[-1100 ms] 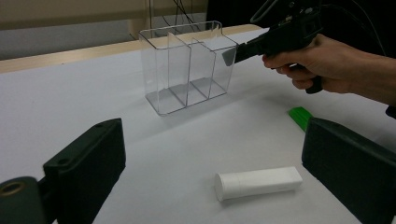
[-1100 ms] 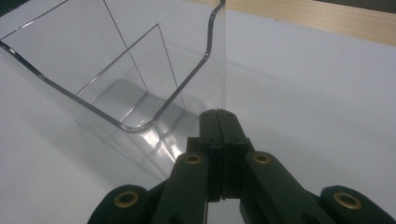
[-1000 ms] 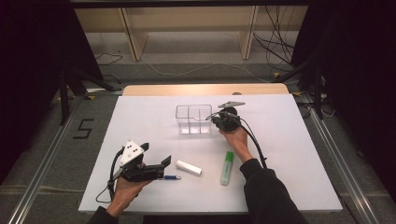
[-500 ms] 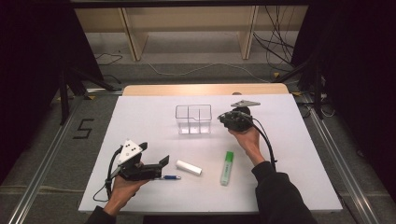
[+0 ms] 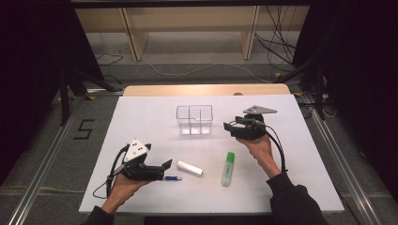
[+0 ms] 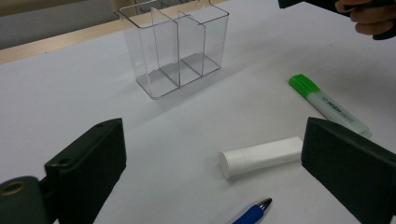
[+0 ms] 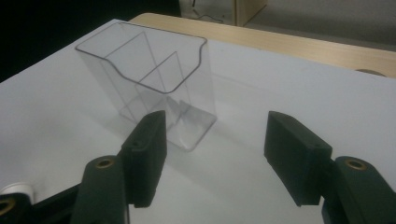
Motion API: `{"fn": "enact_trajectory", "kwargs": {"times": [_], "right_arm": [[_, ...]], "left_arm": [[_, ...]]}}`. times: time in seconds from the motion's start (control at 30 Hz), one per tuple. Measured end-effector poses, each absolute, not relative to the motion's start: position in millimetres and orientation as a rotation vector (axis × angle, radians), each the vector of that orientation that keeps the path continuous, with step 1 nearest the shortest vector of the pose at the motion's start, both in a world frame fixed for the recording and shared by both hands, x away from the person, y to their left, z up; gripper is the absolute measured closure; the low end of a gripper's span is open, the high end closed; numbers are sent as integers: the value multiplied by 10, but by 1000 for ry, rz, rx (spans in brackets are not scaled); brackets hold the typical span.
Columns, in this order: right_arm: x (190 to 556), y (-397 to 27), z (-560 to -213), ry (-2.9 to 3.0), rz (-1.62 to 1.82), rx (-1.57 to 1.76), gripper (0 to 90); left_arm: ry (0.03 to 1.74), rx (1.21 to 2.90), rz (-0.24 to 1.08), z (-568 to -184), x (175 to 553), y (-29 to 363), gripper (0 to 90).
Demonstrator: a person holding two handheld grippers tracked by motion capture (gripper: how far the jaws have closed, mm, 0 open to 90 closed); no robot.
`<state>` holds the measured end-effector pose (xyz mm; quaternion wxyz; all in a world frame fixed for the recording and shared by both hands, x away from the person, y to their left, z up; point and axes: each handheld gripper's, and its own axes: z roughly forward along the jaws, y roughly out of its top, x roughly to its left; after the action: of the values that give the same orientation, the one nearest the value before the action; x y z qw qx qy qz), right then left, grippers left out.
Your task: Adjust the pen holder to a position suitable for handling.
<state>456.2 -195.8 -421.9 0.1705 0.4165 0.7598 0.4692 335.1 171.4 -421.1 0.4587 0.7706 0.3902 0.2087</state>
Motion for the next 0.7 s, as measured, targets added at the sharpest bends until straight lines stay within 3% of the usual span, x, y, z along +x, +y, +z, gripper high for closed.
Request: {"fn": "enact_trajectory", "kwargs": {"times": [0.27, 0.7], "right_arm": [[4264, -2047, -4119, 2159, 1422, 1123, 306], [3990, -2156, -4153, 2152, 1445, 1076, 278]], "left_arm": [[934, 1970, 504, -4178, 3396, 1691, 74], [873, 2115, 469, -4205, 3478, 1635, 96]]}}
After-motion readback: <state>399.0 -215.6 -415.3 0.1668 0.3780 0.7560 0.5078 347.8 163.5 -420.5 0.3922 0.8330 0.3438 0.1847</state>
